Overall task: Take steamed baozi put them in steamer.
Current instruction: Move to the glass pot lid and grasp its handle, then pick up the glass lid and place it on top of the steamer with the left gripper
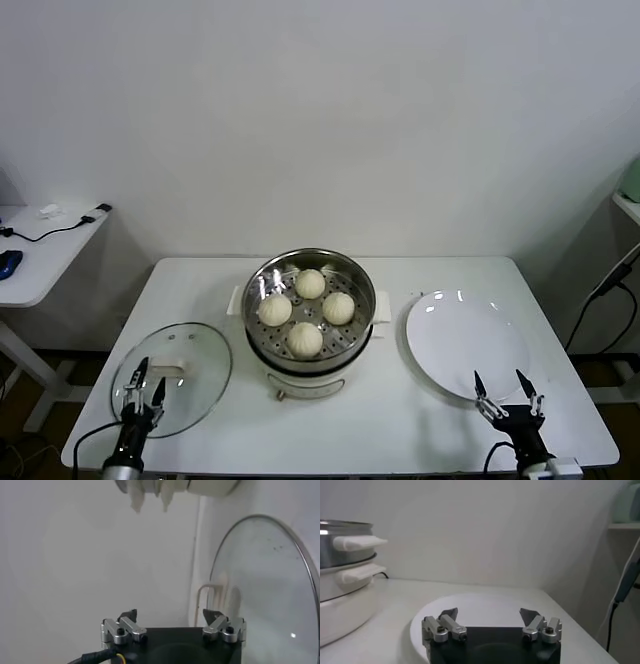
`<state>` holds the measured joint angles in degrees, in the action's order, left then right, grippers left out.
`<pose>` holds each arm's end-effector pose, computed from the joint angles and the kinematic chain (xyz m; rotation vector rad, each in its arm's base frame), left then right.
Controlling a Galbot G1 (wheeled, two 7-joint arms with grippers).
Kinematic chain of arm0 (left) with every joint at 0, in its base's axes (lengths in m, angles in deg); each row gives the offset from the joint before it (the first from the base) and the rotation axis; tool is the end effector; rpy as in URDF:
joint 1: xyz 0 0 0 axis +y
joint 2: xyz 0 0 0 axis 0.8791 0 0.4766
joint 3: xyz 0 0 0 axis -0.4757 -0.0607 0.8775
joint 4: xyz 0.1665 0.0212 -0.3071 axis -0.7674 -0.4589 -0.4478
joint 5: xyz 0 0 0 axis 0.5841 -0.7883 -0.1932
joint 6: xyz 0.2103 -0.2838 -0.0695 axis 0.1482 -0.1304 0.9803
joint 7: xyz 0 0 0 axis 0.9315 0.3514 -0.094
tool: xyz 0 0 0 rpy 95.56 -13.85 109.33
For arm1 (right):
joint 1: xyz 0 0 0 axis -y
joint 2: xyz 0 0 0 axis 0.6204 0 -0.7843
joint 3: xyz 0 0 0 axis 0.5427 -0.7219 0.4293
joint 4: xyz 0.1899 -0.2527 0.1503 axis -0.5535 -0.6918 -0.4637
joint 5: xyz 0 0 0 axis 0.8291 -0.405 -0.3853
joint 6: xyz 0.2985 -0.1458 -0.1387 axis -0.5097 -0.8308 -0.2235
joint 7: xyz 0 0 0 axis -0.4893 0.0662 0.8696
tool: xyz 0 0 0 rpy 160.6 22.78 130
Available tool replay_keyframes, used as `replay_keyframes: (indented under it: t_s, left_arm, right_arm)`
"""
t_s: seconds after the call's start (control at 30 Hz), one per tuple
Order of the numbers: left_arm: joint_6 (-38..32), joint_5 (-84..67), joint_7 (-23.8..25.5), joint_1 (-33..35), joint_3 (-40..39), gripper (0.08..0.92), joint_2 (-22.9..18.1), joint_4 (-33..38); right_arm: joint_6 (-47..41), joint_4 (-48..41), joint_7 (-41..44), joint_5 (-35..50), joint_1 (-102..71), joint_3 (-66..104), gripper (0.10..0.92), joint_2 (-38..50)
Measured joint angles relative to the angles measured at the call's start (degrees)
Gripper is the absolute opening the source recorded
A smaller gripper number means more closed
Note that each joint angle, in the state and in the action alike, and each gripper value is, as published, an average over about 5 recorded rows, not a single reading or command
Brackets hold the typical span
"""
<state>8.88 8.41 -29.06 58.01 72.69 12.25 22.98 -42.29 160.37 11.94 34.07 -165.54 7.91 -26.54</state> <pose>0.1490 0.1564 -0.4560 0.0540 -2.2416 -2.1011 0.1398 -0.1367 -0.3822 -0.0410 -2.9353 0.1039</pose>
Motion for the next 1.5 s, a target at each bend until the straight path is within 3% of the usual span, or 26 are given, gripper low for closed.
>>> replay_keyframes:
  t_s: [0.5,1.23,1.5]
  left_arm:
    - [2.1,3.7,0.1,-6.8,-0.8,0.801,0.5,-6.0]
    - [1.1,6.0,-0.6,-9.2,-0.2,0.185,1.1,-10.8]
    - [2.2,3.5,1.1,-8.1,0.5,0.14,0.7,-6.9]
  right_arm:
    - [0.3,0.7,-0.3,-0.6,-1.0,0.6,0.823,-1.3]
    - [0.1,1.3,-0.6,-1.3,-2.2,-0.6,0.823,-2.4]
    - [0.1,1.4,-0.8,-1.3,-2.1,-0.7,0.823,-2.5]
